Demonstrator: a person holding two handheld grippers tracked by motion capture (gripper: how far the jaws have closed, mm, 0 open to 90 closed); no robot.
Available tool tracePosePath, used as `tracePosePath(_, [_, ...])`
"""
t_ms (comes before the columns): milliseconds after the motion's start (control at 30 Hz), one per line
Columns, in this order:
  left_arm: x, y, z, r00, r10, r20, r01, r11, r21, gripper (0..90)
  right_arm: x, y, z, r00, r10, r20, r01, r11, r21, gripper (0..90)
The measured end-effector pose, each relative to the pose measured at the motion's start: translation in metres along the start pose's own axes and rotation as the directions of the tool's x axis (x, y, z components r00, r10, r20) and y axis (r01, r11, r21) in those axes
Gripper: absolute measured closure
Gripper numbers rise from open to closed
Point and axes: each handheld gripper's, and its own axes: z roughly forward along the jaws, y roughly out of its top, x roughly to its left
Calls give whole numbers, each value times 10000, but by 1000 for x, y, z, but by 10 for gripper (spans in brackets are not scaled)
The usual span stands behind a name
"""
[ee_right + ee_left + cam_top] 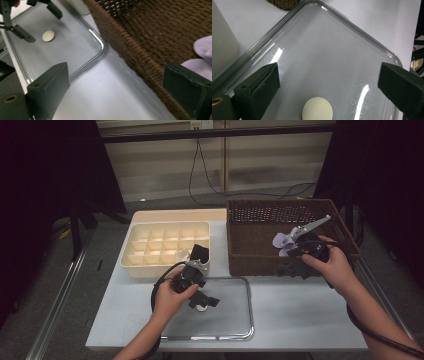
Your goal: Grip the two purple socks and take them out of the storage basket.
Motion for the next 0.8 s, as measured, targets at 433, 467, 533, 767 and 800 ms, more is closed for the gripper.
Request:
tracePosePath(433, [0,1,-4,9999,86,-65,-86,9999,-85,40,-30,20,3,9935,694,907,-733,9965,397,72])
tracePosePath(467, [0,1,-4,10000,61,-74,-62,9999,-97,41,-34,22,4,9925,757,960,-795,9962,358,72])
tracePosePath(533, [-1,1,-4,10000,34,-43,-34,9999,-114,41,-38,26,7,9909,883,1013,-933,9946,460,72])
tracePosePath(767, [-1,1,-4,9999,44,-140,-45,9999,-112,41,-57,35,20,9840,1103,1401,-1212,9901,712,72])
tracePosePath(800, [-1,1,-4,9998,71,-202,-72,10000,-42,41,-61,36,22,9824,1180,1447,-1300,9886,762,72])
